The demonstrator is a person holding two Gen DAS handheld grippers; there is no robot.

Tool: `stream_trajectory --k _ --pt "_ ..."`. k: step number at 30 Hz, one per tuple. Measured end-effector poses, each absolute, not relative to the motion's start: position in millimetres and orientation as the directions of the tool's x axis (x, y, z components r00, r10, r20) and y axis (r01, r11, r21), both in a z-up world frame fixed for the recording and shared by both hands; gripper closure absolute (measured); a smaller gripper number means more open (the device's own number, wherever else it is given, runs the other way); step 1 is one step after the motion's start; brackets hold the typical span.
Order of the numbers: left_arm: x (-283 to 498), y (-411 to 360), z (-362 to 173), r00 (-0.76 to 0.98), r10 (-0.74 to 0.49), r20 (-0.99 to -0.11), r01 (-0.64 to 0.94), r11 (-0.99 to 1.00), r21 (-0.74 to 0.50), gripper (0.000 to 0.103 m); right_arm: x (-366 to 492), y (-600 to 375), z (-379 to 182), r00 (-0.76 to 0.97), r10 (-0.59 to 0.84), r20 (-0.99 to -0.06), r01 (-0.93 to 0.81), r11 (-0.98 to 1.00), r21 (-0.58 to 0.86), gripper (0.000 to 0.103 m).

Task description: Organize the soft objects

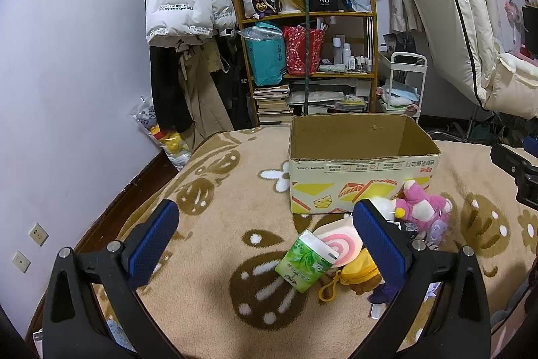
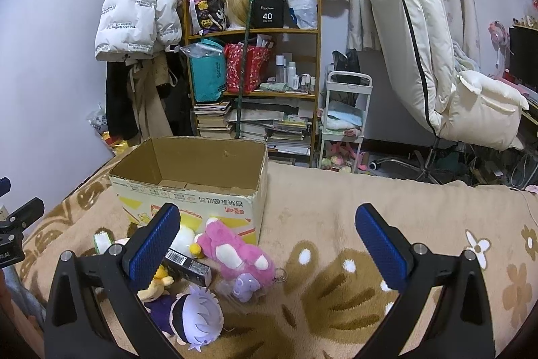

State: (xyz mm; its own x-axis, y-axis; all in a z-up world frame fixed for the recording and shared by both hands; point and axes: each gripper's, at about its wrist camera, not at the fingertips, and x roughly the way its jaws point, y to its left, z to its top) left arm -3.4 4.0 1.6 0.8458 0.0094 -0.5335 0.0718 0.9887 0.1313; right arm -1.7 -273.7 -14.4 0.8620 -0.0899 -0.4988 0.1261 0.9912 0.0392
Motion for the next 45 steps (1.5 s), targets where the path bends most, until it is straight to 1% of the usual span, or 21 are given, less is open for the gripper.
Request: stream_trajectory --k 45 --pt "0.4 5.9 -0.3 0.839 0.02 -0.544 0.068 0.988 0.141 0.001 -3.1 -272.1 -9.8 0.863 -0.101 -0.496 0.134 0.99 0.032 0.0"
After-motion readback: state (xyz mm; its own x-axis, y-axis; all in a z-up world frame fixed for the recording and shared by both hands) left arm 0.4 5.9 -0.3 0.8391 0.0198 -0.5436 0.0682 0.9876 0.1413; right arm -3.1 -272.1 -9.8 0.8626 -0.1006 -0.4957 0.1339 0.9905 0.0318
